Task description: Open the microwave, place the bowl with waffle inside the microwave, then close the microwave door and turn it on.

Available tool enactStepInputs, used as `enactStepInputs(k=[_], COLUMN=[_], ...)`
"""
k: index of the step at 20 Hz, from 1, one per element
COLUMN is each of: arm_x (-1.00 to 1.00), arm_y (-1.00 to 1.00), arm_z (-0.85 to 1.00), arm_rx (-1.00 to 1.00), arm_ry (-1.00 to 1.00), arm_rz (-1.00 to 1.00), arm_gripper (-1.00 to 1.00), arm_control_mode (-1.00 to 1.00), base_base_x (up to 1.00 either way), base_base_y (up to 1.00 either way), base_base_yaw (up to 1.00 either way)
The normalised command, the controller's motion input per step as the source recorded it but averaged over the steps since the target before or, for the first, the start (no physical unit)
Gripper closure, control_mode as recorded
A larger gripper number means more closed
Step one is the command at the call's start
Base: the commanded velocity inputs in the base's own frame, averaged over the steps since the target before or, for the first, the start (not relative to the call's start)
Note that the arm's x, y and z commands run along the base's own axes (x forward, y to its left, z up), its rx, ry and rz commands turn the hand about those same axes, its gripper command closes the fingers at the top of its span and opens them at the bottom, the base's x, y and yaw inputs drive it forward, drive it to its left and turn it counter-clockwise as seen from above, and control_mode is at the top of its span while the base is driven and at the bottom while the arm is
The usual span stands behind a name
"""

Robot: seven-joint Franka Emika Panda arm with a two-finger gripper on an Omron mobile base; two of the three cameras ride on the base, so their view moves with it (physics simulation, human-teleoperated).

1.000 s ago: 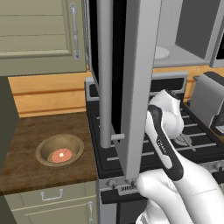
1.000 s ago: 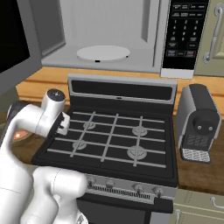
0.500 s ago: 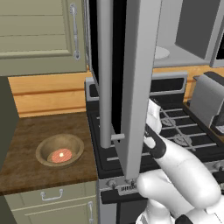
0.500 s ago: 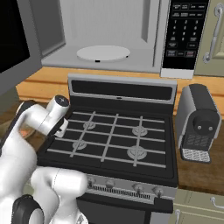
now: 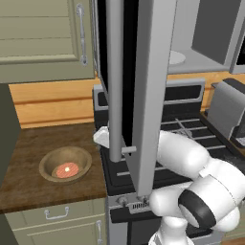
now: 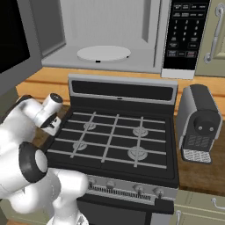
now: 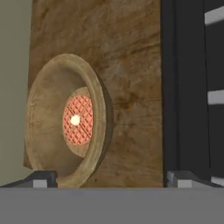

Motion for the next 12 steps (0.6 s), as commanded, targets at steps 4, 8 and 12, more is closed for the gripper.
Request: enactStepInputs(k=[4, 8, 12], arm_x=[0.51, 0.47, 0.33], arm_y=[0.41, 0.35, 0.16], arm_z=[-0.37, -0.45, -0.41], arm_rx=[0.00, 0.00, 0.00], arm_ry=[0.05, 0.02, 0.00], arm_rz=[0.00, 0.00, 0.00], arm_gripper=[-1.00, -1.00, -1.00], arm_control_mode=[-1.00, -1.00, -1.00], base_base_x=[0.00, 0.00, 0.00], base_base_y=[0.00, 0.00, 0.00], base_base_yaw=[0.00, 0.00, 0.00])
